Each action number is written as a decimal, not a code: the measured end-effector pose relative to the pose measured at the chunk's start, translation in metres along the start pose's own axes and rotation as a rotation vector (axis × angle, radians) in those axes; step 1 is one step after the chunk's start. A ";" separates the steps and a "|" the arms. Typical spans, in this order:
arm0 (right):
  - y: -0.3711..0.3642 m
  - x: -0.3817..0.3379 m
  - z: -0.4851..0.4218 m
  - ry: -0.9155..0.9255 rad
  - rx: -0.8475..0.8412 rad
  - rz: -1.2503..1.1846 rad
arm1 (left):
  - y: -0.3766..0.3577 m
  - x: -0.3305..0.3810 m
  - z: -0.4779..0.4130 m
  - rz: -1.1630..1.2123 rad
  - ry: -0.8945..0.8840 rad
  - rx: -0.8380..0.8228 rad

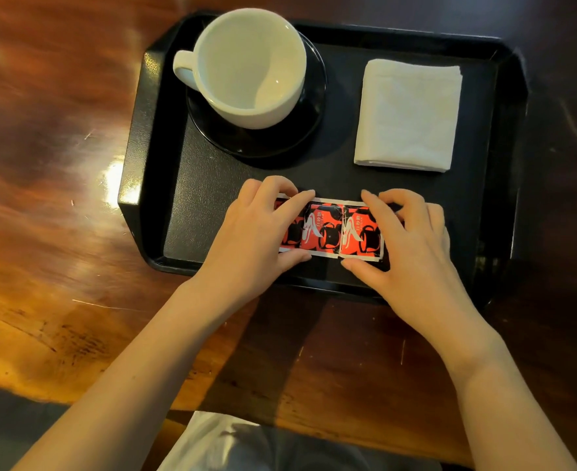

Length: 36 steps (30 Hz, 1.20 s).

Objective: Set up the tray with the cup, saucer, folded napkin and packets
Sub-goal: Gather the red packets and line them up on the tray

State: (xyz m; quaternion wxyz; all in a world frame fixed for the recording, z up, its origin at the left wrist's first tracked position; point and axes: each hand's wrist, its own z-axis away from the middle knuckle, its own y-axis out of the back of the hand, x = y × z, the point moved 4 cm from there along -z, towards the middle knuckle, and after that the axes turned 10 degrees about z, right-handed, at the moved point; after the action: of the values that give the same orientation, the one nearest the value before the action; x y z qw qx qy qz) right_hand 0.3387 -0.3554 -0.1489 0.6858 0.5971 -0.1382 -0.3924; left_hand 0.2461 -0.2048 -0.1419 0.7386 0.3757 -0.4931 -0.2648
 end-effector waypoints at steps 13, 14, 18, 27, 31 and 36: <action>-0.006 -0.001 -0.006 0.055 0.031 -0.101 | 0.000 0.000 0.000 -0.001 -0.003 0.010; -0.007 -0.001 -0.006 0.052 0.031 -0.093 | 0.000 0.000 0.000 0.001 -0.004 0.010; -0.007 0.000 -0.007 0.056 0.031 -0.069 | 0.000 0.000 0.000 0.014 -0.012 0.004; -0.002 0.001 -0.008 0.060 0.015 -0.075 | 0.013 -0.013 0.009 0.041 0.024 0.053; 0.005 0.001 -0.007 0.070 0.021 -0.112 | 0.019 -0.019 0.014 0.065 0.057 0.069; 0.021 0.007 -0.005 0.028 -0.132 -0.095 | 0.034 -0.020 0.013 0.110 0.126 0.003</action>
State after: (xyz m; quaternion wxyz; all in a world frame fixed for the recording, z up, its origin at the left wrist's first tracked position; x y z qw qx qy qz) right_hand 0.3544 -0.3570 -0.1325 0.7061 0.5621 -0.0738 -0.4243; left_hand 0.2269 -0.1736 -0.1219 0.7812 0.3650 -0.4658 -0.1989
